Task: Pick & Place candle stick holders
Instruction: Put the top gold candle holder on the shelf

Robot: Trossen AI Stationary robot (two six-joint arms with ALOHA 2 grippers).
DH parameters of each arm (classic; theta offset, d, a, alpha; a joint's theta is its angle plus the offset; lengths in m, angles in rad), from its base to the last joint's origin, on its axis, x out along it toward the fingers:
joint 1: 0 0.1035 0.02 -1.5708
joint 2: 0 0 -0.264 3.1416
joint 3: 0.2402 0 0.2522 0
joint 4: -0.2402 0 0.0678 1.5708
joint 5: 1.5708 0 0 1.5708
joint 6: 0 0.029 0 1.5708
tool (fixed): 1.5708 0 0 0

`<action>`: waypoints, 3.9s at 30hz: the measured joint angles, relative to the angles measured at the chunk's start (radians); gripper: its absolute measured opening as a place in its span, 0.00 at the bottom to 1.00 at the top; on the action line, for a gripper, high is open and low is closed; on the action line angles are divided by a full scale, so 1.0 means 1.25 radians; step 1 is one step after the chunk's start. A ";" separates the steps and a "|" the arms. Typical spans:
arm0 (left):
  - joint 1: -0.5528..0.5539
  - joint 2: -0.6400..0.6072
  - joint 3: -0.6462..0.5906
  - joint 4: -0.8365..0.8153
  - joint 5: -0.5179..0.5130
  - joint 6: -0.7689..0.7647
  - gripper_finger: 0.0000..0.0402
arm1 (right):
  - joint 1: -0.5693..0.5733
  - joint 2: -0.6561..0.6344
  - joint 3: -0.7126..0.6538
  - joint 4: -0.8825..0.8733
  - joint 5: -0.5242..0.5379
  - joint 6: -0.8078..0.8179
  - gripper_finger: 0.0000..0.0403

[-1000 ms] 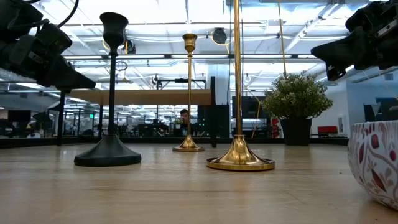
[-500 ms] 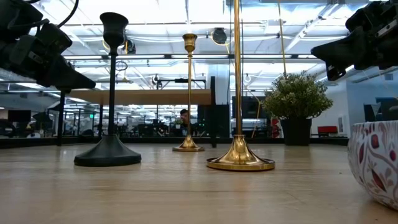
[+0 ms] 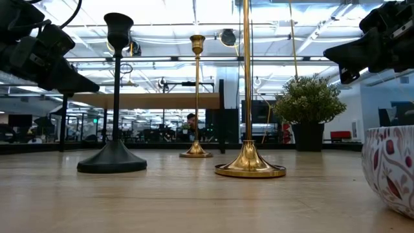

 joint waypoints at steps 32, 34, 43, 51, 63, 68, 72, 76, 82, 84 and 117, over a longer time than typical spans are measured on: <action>0.000 0.001 0.000 0.115 -0.007 0.021 0.06 | -0.001 0.003 0.000 0.096 0.043 -0.127 0.01; 0.000 0.001 0.000 0.121 -0.007 0.018 0.07 | -0.001 0.003 0.000 0.096 0.044 -0.135 0.02; -0.001 0.003 0.000 0.146 0.036 -0.027 0.07 | -0.001 0.024 0.000 0.168 0.045 -0.149 0.22; -0.001 0.036 0.000 0.215 0.049 -0.035 0.23 | -0.001 0.075 0.000 0.185 0.043 -0.122 0.41; -0.001 0.208 0.000 0.452 0.081 -0.047 0.46 | -0.001 0.223 0.000 0.408 0.035 -0.120 0.43; -0.002 0.296 0.010 0.541 0.101 -0.065 0.44 | 0.000 0.303 0.000 0.469 0.011 -0.078 0.43; -0.012 0.369 0.076 0.529 0.106 -0.031 0.43 | 0.000 0.353 0.000 0.511 -0.001 -0.076 0.43; -0.024 0.447 0.182 0.457 0.106 0.032 0.43 | 0.000 0.382 0.000 0.548 0.000 -0.076 0.43; -0.027 0.582 0.296 0.422 0.105 0.077 0.43 | 0.000 0.401 0.000 0.556 -0.001 -0.076 0.43; -0.027 0.627 0.314 0.423 0.104 0.082 0.43 | 0.000 0.405 0.000 0.556 0.000 -0.076 0.43; -0.023 1.023 0.458 0.622 -0.057 0.077 0.43 | 0.000 0.425 0.000 0.548 0.000 -0.078 0.42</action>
